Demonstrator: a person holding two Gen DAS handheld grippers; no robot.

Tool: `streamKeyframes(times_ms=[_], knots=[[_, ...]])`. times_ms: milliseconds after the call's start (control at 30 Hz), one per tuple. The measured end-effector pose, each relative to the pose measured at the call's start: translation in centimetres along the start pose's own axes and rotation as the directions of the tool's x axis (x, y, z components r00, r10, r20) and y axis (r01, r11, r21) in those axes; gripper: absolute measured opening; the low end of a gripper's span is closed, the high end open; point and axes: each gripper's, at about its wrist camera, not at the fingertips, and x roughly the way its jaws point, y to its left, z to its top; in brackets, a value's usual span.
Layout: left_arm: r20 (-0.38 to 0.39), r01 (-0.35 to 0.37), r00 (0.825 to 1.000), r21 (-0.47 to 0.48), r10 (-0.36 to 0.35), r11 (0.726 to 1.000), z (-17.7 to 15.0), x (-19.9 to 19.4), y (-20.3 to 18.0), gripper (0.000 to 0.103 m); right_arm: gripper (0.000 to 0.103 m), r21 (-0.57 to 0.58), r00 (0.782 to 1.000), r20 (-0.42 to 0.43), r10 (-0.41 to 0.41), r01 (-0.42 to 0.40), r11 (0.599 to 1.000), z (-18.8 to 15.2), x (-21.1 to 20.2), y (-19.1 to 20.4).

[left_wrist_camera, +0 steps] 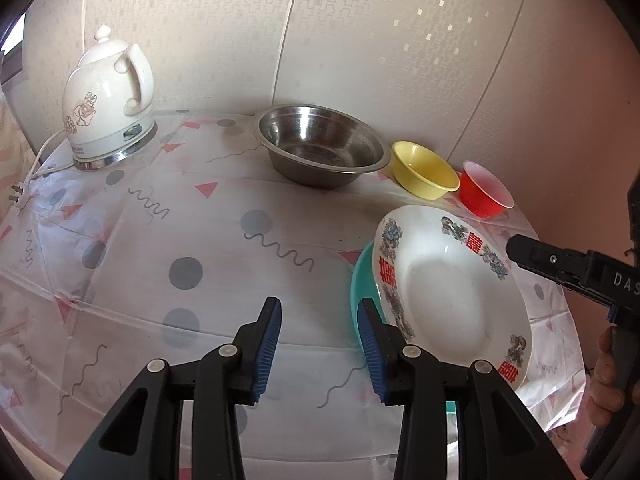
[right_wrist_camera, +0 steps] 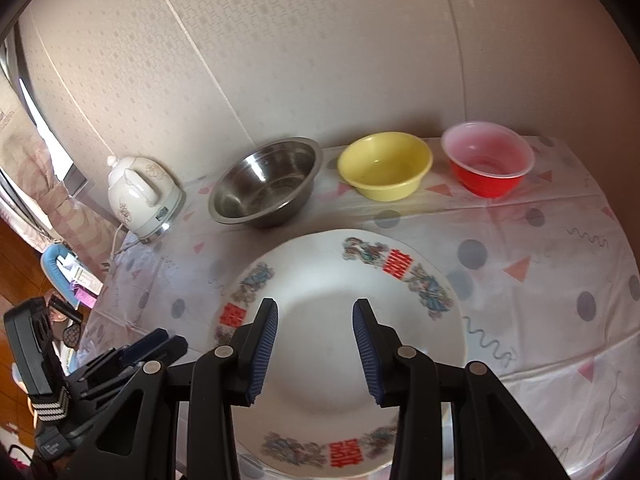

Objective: Organize plates and bowls
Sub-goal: 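Open both grippers and move them toward the steel bowl, then close both grippers on the steel bowl rim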

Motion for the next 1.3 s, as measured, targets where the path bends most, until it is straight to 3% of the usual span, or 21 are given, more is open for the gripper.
streamKeyframes(times_ms=[167, 400, 933, 1300], knots=[[-0.007, -0.017, 1.0, -0.017, 0.017, 1.0, 0.4, 0.1, 0.7, 0.041, 0.04, -0.008, 1.0, -0.025, 0.018, -0.019, 1.0, 0.8, 1.1, 1.0], [-0.028, -0.041, 0.999, -0.04, 0.04, 0.998, 1.0, 0.5, 1.6, 0.049, 0.04, 0.035, 0.998, -0.059, 0.003, -0.001, 0.999, 2.1, 2.5, 0.5], [-0.09, -0.019, 0.996, -0.16, 0.004, 0.987, 3.4, 2.5, 5.4, 0.049, 0.041, 0.078, 0.996, -0.084, 0.015, -0.009, 0.997, 5.0, 5.3, 1.3], [-0.066, -0.011, 0.998, -0.168, -0.001, 0.986, 6.3, 3.5, 6.4, 0.048, 0.041, 0.144, 0.991, -0.125, 0.043, -0.025, 0.989, 6.8, 8.2, 1.0]])
